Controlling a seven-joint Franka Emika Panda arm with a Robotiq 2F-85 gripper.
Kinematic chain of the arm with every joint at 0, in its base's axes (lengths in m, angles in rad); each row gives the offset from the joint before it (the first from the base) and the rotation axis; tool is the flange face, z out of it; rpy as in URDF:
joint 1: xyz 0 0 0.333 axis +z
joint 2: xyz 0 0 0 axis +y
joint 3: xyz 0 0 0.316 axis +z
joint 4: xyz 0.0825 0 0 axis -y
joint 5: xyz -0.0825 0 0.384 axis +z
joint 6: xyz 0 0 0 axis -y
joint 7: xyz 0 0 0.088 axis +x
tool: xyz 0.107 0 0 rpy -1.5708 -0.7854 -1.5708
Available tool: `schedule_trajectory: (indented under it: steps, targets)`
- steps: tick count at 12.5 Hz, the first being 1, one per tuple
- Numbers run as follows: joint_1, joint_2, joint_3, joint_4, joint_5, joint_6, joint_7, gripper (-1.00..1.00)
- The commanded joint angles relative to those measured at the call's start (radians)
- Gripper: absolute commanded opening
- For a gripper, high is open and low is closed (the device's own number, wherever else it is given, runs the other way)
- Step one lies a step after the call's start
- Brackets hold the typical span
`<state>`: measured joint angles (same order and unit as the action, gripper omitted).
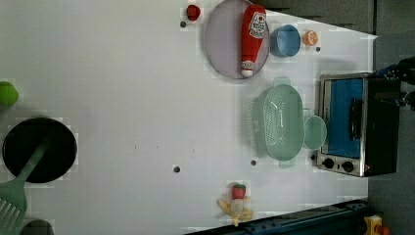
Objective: Drag strainer right to left.
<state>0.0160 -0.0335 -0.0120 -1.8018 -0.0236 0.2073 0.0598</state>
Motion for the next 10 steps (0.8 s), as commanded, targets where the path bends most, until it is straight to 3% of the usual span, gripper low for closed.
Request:
schedule_trajectory:
  steps: [1,3,7,10]
  targets:
    - [0.011,-0.531,-0.048,-0.304,-0.021,-0.222,0.023,0.58]
    - [0.012,-0.525,-0.048,-0.31,-0.021,-0.221,0.023,0.99]
    - [0.012,-0.465,-0.045,-0.425,-0.021,-0.147,0.044,1.0]
    - [0.012,-0.378,-0.044,-0.552,-0.021,0.07,0.1,1.0]
